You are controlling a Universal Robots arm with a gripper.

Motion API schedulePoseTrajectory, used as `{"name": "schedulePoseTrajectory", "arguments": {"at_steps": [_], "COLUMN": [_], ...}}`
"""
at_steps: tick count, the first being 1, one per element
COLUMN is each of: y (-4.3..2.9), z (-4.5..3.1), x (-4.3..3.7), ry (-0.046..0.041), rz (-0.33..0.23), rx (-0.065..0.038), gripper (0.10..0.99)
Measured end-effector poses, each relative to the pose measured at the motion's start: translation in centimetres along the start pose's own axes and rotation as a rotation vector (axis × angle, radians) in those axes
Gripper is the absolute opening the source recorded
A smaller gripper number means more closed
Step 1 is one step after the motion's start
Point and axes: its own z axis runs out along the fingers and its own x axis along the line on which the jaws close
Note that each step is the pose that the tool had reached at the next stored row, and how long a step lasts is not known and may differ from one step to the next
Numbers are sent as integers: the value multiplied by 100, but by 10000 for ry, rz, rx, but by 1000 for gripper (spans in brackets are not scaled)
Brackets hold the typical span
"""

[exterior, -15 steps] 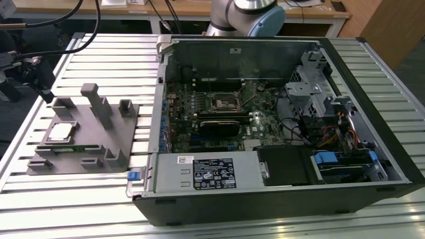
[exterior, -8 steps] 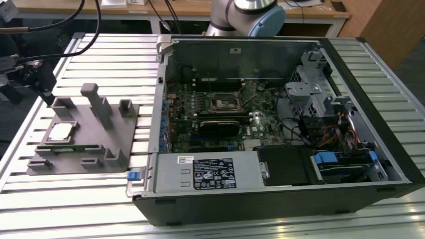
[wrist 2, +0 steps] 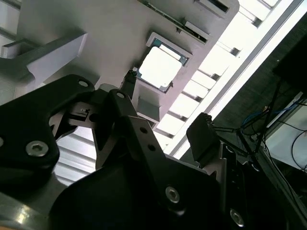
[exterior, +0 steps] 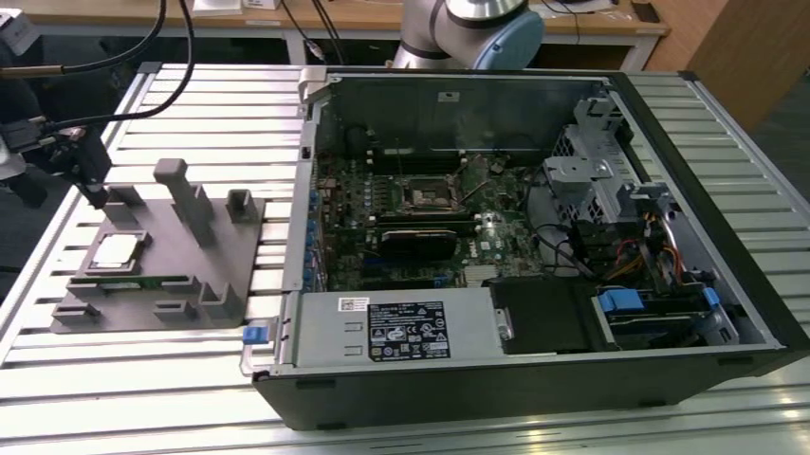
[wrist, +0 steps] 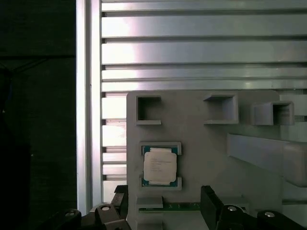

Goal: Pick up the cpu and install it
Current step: 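Pick up the cpu and move it towards the insertion slot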

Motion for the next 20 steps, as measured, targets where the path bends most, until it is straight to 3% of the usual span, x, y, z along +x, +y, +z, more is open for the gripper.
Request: {"name": "schedulePoseTrajectory", "arguments": {"at_steps": [20], "y": [-5], "z": [103], "x": [-1], "ry": [1], "rz": [-4], "rx": [1], "gripper": [706]}}
